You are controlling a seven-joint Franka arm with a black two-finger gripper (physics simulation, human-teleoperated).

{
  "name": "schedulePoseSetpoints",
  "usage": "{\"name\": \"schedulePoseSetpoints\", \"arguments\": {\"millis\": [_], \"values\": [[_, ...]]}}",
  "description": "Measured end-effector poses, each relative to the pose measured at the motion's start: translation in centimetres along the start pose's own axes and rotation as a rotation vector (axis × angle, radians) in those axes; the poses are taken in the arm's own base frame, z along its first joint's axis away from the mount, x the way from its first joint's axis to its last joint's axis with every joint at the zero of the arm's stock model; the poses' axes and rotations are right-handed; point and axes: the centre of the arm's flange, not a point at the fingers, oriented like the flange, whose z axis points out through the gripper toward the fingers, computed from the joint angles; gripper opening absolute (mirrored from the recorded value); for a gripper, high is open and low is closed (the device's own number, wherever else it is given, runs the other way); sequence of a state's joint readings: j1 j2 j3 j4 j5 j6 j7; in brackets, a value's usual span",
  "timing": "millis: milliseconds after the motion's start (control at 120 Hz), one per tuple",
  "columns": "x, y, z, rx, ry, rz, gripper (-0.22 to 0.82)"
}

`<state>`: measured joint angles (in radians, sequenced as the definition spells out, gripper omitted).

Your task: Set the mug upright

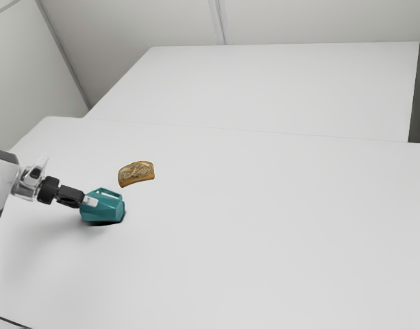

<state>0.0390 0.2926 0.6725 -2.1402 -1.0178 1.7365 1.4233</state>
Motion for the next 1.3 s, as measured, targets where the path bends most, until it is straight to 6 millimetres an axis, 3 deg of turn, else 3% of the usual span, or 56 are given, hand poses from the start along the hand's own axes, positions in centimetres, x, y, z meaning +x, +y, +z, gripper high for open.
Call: {"name": "schedulePoseSetpoints", "arguments": {"millis": [233,792,900,1108,1300], "values": [[0.2,0.1,0.3,-0.022,0.027,0.016,0.53],[0.3,0.3,0.8,-0.04,0.045,0.045,-0.02],[0.6,0.6,1.0,-0.041,0.046,0.055,-0.09],[3.3,3.6,1.5,-0.04,0.043,0.146,-0.15],[6.2,8.2,3.5,-0.058,-0.025,0.264,-0.17]]}}
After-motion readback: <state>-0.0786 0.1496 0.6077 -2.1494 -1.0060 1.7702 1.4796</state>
